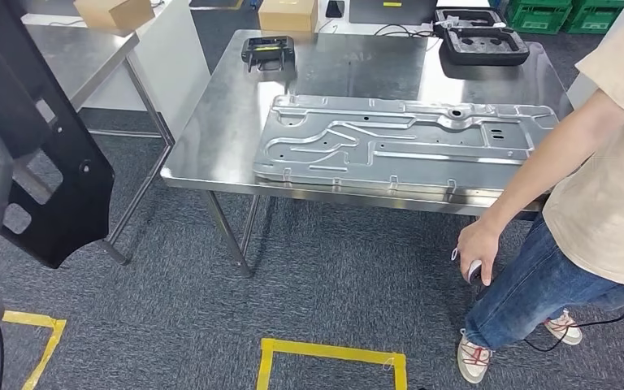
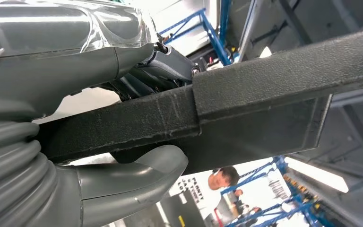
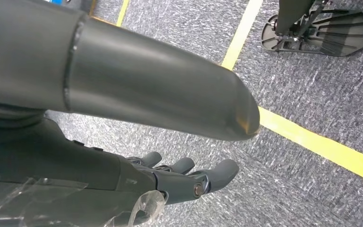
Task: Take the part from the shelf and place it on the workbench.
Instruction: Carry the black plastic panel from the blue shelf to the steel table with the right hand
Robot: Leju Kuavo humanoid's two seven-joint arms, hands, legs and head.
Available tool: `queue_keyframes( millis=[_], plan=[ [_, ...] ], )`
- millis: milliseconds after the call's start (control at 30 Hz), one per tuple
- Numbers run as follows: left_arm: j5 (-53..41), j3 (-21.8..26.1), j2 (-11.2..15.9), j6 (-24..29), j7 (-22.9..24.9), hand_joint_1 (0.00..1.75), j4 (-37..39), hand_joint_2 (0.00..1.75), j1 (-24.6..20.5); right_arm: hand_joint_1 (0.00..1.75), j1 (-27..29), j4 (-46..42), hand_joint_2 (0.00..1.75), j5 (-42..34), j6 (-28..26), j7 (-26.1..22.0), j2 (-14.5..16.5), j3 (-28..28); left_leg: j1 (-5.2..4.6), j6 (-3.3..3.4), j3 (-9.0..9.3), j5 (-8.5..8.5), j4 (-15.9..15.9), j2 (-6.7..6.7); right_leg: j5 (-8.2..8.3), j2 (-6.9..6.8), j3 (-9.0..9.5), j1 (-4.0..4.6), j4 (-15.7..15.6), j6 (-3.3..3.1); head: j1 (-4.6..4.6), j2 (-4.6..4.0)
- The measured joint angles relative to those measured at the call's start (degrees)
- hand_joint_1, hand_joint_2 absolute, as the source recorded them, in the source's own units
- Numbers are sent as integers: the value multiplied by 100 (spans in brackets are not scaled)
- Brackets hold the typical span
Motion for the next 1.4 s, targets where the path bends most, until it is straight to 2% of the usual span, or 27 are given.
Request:
queue_keyframes(
  millis=[67,133,167,200,233,300,367,467,533,567,633,667,700,733,800,867,900,1000,1067,1133,1167,1200,1233,1267,1333,1367,1400],
  plan=[
    [28,-18,3,-43,27,175,-6,175,-65,0,-20,-3,0,12,10,3,41,23,17,-66,-297,-279,613,11,-22,-8,31,-13,-6,-55,-5,0],
    [71,-48,4,-97,40,175,-9,175,-107,0,-44,-3,0,40,27,17,81,46,25,-110,-813,-581,1511,12,-58,-10,62,-13,-6,-86,-8,-1],
    [98,-66,4,-127,45,175,-10,175,-117,0,-58,-3,0,56,40,31,105,57,27,-113,-1006,-613,1787,12,-81,-9,86,-11,-6,-93,-8,-1],
    [122,-82,4,-154,47,175,-11,175,-132,0,-69,-3,0,69,58,45,128,65,26,-101,-1085,-527,1825,12,-107,-6,119,-7,-6,-94,-9,-1],
    [142,-97,4,-174,48,175,-12,175,-161,0,-79,-3,0,79,76,58,155,74,21,-74,-1033,-329,1599,13,-136,-3,162,0,-7,-92,-9,-1],
    [165,-116,4,-210,48,175,-27,175,-258,0,-96,-3,0,99,104,75,223,97,-23,37,-691,186,698,37,-195,1,255,12,-13,-79,-9,-1],
    [174,-137,3,-238,51,175,-54,175,-365,0,-119,-3,0,110,124,82,288,121,-86,143,-416,454,13,70,-263,12,317,29,-37,-36,-10,-1],
    [158,-190,0,-279,58,175,-73,175,-480,0,-151,-3,0,102,167,93,346,145,-88,182,-284,453,-194,63,-283,10,374,49,10,46,-7,-1],
    [138,-226,-1,-304,58,175,-84,175,-546,0,-160,-3,0,85,184,96,372,149,-63,221,-202,435,-210,57,-437,-3,284,47,281,92,0,-1],
    [135,-240,-2,-309,57,175,-89,175,-573,0,-161,-3,0,78,188,95,384,150,-53,243,-171,425,-211,57,-595,-6,129,41,584,116,4,-1],
    [134,-274,-3,-310,58,175,-92,175,-600,0,-151,-3,0,77,192,95,411,152,-52,277,-136,383,-208,57,-932,-7,-368,32,1417,157,9,-1],
    [134,-294,-4,-311,59,175,-92,175,-600,0,-141,-3,0,77,192,95,421,153,-47,279,-112,355,-207,52,-1016,-7,-587,25,1714,178,9,-1],
    [134,-315,-4,-311,61,175,-92,175,-598,0,-128,-3,0,78,192,95,429,154,-37,271,-75,319,-206,41,-997,-8,-712,15,1806,197,9,-1],
    [134,-334,-5,-311,62,175,-92,175,-598,0,-116,-3,0,78,192,95,435,155,-20,251,-22,275,-203,28,-859,-8,-710,1,1646,217,8,-1],
    [134,-364,-9,-315,63,175,-92,175,-603,0,-94,-3,0,78,193,92,450,157,13,180,90,165,-188,4,-327,-4,-463,-43,836,267,10,-1],
    [134,-392,-13,-332,63,175,-93,175,-626,0,-87,-2,0,78,198,79,476,157,15,100,157,36,-143,-4,33,-24,-259,-80,186,257,11,-1],
    [134,-410,-14,-341,63,175,-94,175,-644,0,-93,-1,0,78,202,70,490,157,10,58,182,-14,-123,-3,88,-32,-225,-86,62,219,13,-1],
    [133,-460,-20,-345,62,175,-99,175,-689,0,-125,0,0,78,206,51,509,156,30,-25,250,-106,-30,7,38,-36,-128,-76,51,56,8,-1],
    [134,-475,-21,-344,62,175,-101,175,-710,0,-131,0,0,78,207,45,517,156,50,-76,-6,-223,472,15,-11,-22,-27,-84,49,-20,0,-1],
    [134,-500,-21,-344,62,175,-101,175,-714,0,-132,0,0,77,208,43,517,156,59,-127,-548,-478,1322,17,-89,-8,47,-84,48,-61,-7,-1],
    [134,-514,-22,-344,61,175,-101,175,-705,0,-132,0,0,77,208,43,518,156,62,-138,-797,-604,1639,17,-133,-3,87,-82,47,-68,-8,0],
    [134,-527,-22,-344,61,175,-101,175,-697,0,-131,-1,0,77,210,43,520,156,63,-137,-955,-652,1758,17,-182,5,141,-78,47,-68,-8,0],
    [134,-537,-22,-344,61,175,-101,175,-693,0,-128,-1,0,76,211,43,524,156,62,-122,-1004,-578,1653,17,-234,14,209,-73,46,-64,-8,-1],
    [134,-543,-22,-344,61,175,-101,175,-694,0,-126,-1,0,76,213,43,529,156,51,-89,-950,-374,1346,18,-288,20,287,-66,43,-57,-9,-1],
    [134,-551,-22,-346,58,175,-102,175,-705,0,-116,-1,0,76,215,45,553,156,-12,39,-708,244,470,54,-388,27,431,-53,26,-29,-9,-1],
    [134,-554,-23,-348,58,175,-102,175,-715,0,-117,-1,0,74,224,49,564,156,-50,98,-615,442,151,74,-429,35,479,-50,1,-4,-9,-1],
    [135,-557,-23,-351,57,175,-103,175,-729,0,-119,0,0,71,240,55,571,155,-83,142,-552,550,-47,91,-455,39,526,-50,-35,29,-9,-1]
  ],
)
